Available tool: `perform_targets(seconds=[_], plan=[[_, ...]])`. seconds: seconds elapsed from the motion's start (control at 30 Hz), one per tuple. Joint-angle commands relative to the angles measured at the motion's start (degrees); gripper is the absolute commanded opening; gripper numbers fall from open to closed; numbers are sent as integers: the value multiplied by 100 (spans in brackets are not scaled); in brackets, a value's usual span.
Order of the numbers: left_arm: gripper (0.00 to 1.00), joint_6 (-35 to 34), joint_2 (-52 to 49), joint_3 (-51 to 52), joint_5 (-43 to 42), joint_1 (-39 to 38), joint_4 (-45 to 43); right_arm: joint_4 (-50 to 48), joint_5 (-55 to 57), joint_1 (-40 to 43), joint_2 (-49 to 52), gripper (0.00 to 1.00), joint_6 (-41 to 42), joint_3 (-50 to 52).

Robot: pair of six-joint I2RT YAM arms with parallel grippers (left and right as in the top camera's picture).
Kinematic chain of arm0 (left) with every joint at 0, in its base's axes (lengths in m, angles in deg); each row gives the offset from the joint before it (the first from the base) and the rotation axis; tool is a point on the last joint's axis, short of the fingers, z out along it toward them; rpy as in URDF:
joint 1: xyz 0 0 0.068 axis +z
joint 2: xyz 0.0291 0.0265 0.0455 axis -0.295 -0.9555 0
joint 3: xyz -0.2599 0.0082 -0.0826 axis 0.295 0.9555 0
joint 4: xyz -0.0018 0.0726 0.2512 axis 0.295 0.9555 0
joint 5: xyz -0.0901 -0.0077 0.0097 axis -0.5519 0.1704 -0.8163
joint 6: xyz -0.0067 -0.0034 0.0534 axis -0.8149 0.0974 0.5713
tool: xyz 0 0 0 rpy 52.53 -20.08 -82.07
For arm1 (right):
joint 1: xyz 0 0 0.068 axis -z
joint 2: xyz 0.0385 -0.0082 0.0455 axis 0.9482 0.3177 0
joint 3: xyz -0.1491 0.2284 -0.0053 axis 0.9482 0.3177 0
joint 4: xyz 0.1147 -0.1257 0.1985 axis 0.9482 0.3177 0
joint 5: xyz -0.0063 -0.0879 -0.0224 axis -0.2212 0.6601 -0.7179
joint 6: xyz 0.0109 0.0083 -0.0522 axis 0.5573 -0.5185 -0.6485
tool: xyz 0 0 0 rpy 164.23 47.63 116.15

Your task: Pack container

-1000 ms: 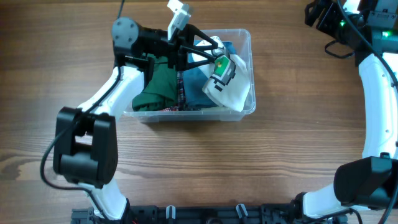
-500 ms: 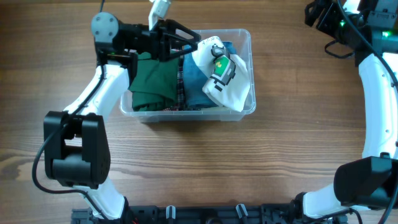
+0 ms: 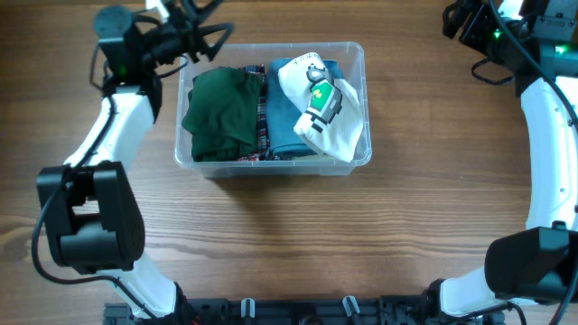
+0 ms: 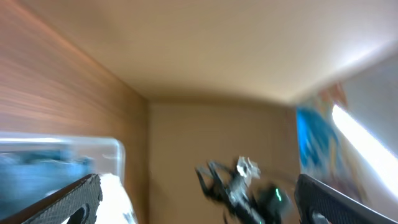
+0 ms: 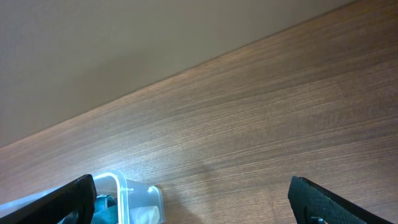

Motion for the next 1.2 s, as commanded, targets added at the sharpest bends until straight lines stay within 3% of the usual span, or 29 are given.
perform_targets(seconds=[0.0, 0.07, 0.13, 0.4, 0.53, 0.63, 0.73, 0.9, 1.17], plan=[[99, 1543, -11, -42, 927, 52, 1357, -15, 39, -9, 63, 100, 39, 37], [100, 2430, -11, -42, 1690, 48, 2527, -15, 39, -9, 63, 100, 37, 37], [99, 3250, -11, -42, 2216, 37, 3064, -15, 37, -9, 63, 100, 39, 37], [100, 6599, 208, -42, 2732, -282, 3641, -15, 37, -9, 63, 100, 39, 37], [100, 8244, 378, -52, 4148, -1014, 4085, -15, 39, -9, 63, 100, 39, 37], [100, 9095, 376, -61, 5438, -1731, 4360, -15, 37, -9, 63, 100, 39, 37], [100, 9272, 378, -63, 6229, -2186, 4186, -15, 37, -9, 63, 100, 39, 37], [100, 9267, 450, -243, 6406, -2341, 4120, -15, 39, -9, 63, 100, 37, 37], [100, 9176, 1392, -702, 6419, -2608, 5521, -15, 39, -9, 63, 100, 39, 37]])
